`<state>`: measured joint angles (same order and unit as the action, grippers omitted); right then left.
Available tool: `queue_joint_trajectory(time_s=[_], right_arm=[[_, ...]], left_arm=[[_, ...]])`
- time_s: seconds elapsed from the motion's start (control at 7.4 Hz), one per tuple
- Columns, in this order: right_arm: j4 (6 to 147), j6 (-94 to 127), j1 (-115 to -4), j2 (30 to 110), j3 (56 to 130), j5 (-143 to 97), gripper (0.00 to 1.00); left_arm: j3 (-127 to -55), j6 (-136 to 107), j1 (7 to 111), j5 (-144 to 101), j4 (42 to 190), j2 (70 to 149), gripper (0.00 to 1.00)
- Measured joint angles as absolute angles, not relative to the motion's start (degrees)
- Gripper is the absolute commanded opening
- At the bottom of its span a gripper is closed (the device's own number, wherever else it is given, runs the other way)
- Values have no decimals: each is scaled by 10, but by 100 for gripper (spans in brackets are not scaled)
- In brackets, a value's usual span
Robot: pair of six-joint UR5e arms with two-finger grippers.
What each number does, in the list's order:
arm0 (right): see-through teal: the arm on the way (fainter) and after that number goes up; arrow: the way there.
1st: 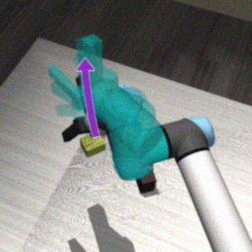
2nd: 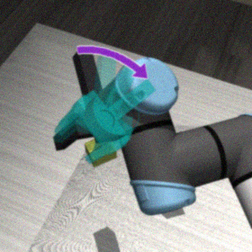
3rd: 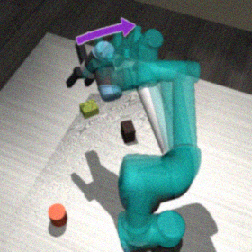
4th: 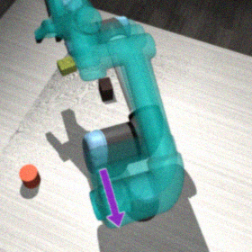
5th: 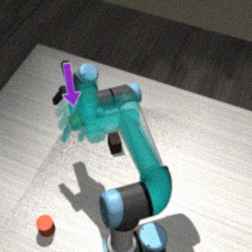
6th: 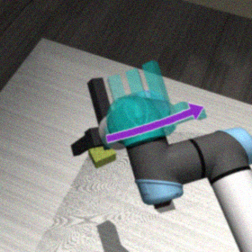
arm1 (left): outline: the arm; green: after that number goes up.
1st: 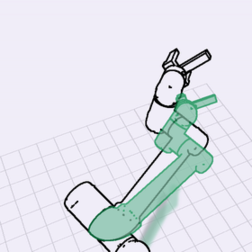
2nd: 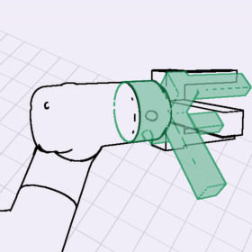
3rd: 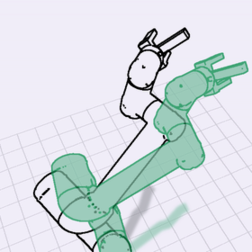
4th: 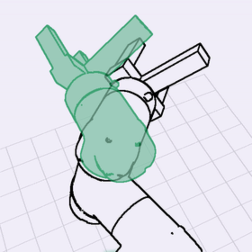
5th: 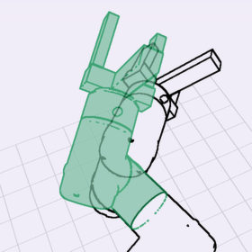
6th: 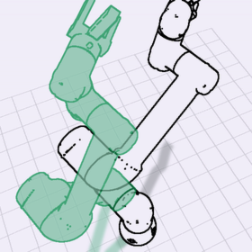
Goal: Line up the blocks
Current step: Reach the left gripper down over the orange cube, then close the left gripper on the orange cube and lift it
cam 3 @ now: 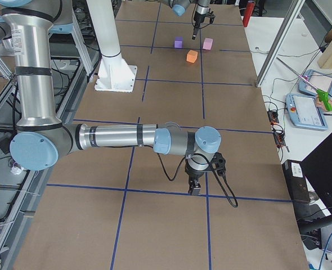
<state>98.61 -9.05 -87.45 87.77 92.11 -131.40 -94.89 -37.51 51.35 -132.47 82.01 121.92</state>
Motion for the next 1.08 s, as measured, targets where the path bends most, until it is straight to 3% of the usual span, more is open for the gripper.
queue_joint_trajectory(time_s=[1.08], right_arm=[[986, -91, -874, 878, 921, -1314, 100]], left_arm=[[-877, -431, 445, -1237, 987, 1218, 100]])
